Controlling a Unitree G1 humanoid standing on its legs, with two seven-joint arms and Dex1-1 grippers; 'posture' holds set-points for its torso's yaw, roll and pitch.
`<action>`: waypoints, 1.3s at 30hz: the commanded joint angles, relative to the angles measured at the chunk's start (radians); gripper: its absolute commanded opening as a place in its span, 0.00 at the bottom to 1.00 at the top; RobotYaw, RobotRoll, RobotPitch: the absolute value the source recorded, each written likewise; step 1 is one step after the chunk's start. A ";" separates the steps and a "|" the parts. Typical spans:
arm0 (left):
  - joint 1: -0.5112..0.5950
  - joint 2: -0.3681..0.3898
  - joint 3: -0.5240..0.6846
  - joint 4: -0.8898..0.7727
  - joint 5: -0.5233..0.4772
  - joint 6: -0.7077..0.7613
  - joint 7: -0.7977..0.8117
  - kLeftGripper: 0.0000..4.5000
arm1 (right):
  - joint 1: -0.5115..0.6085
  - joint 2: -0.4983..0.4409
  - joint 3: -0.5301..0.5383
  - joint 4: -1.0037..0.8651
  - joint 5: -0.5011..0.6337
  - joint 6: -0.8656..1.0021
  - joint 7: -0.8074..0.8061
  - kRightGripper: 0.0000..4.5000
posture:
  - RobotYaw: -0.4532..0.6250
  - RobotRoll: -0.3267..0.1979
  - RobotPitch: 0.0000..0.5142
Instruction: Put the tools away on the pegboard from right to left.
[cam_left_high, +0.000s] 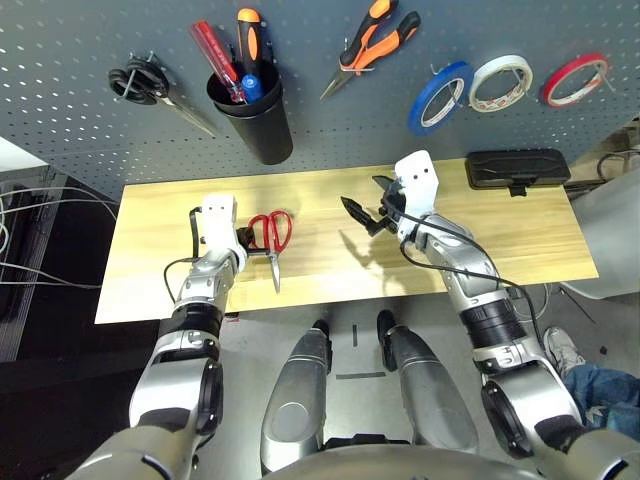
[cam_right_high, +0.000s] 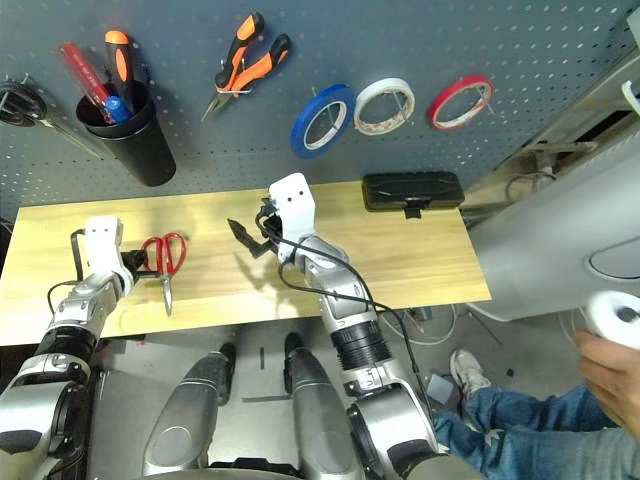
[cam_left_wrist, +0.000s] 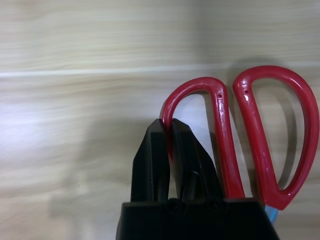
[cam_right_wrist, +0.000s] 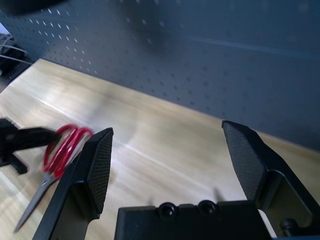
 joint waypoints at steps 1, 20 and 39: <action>0.077 0.025 0.014 -0.136 -0.007 -0.072 -0.028 0.01 | -0.004 -0.002 0.016 0.027 0.007 -0.038 0.049 1.00 | 0.53 0.62 0.52; 0.141 0.058 0.133 -0.341 -0.048 -0.510 -0.008 0.01 | -0.079 0.029 0.016 0.088 0.020 -0.151 0.159 1.00 | 0.57 0.62 0.47; -0.009 0.078 0.125 -0.417 -0.071 -0.580 -0.014 0.01 | -0.089 0.032 0.015 0.099 0.025 -0.181 0.154 1.00 | 0.57 0.62 0.46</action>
